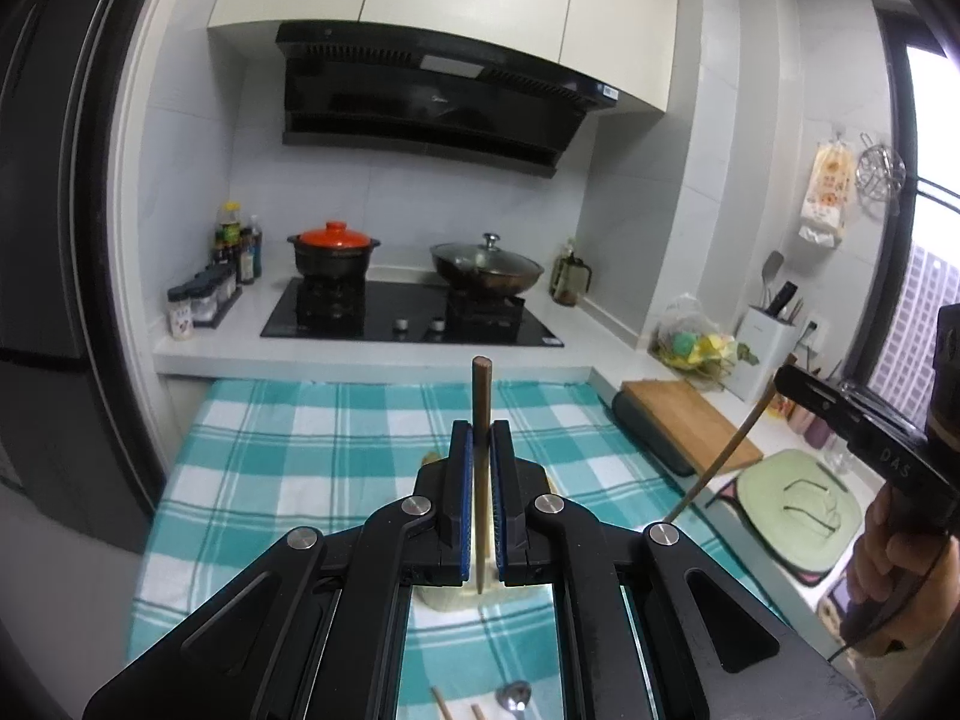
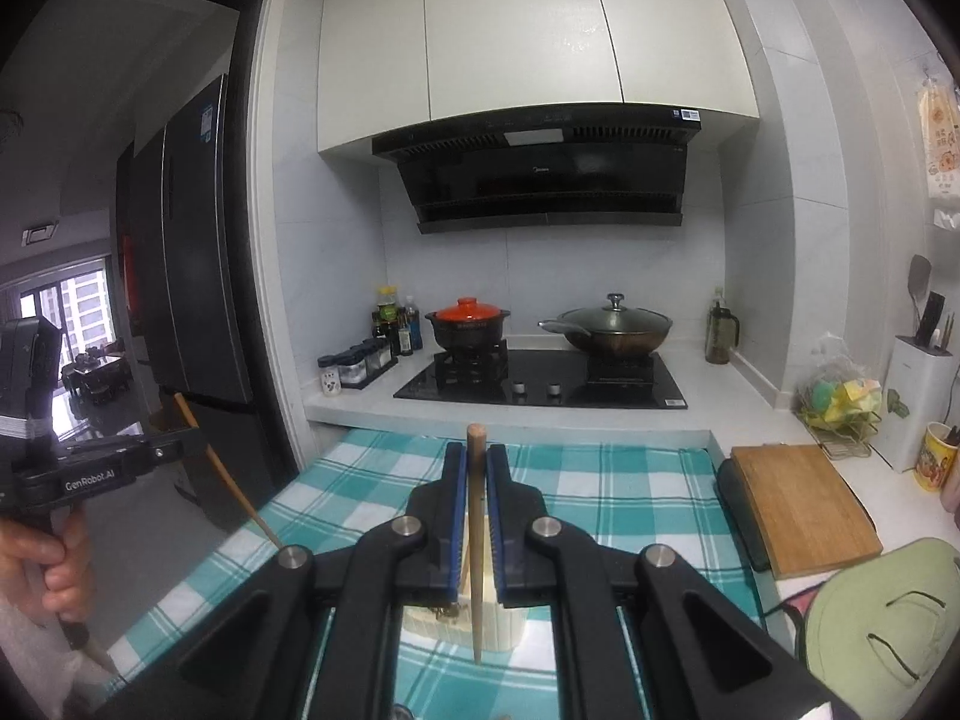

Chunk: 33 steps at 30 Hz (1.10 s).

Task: Organize utensils
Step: 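Lower both chopsticks into the cream holder and open both tools, then move both open tools back over the remaining chopsticks on the cloth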

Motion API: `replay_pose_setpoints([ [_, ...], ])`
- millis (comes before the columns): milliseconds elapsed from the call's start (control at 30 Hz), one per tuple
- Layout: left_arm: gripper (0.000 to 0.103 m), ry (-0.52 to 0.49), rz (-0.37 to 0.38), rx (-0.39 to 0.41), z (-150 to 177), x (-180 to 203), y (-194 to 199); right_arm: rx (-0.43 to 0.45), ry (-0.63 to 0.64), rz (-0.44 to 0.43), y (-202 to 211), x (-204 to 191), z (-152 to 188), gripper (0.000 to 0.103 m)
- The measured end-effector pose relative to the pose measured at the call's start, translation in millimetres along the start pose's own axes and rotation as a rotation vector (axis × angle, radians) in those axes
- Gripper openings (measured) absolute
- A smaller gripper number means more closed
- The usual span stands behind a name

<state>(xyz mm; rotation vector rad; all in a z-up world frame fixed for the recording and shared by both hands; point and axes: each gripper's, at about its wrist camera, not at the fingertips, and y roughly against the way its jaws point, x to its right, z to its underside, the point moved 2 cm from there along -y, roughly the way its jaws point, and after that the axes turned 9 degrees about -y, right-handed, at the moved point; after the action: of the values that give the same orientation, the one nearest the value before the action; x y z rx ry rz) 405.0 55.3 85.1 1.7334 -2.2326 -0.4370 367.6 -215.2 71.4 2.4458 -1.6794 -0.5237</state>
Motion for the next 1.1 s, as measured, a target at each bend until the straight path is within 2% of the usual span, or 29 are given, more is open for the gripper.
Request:
replay_pose_setpoints([
  [133,0.004,-0.010,-0.026,0.011,-13,2,-42,0.014,-0.011,-0.013,-39,-3,-17,0.007],
  [267,0.004,-0.005,-0.027,-0.057,-4,2,-95,0.002,-0.021,-0.011,-87,6,-14,0.007],
  [500,0.004,0.028,0.001,-0.280,37,-7,-179,-0.284,-0.126,0.022,-187,47,26,0.007],
  [667,0.005,0.058,0.001,-0.370,58,-12,-212,-0.407,-0.170,0.040,-232,67,51,0.007],
  [733,0.011,0.067,-0.011,-0.386,63,-12,-216,-0.426,-0.188,0.045,-243,70,55,0.009],
  [800,0.044,0.071,-0.030,-0.387,65,-14,-212,-0.420,-0.188,0.049,-249,72,57,0.012],
  [867,0.055,0.055,-0.053,-0.356,64,-16,-197,-0.389,-0.174,0.070,-245,70,56,0.040],
  [1000,0.069,0.005,-0.067,-0.320,65,-17,-154,-0.304,-0.145,0.072,-222,64,49,0.043],
  [1100,0.075,-0.014,-0.057,-0.321,70,-17,-119,-0.261,-0.087,0.081,-193,52,50,0.044],
])
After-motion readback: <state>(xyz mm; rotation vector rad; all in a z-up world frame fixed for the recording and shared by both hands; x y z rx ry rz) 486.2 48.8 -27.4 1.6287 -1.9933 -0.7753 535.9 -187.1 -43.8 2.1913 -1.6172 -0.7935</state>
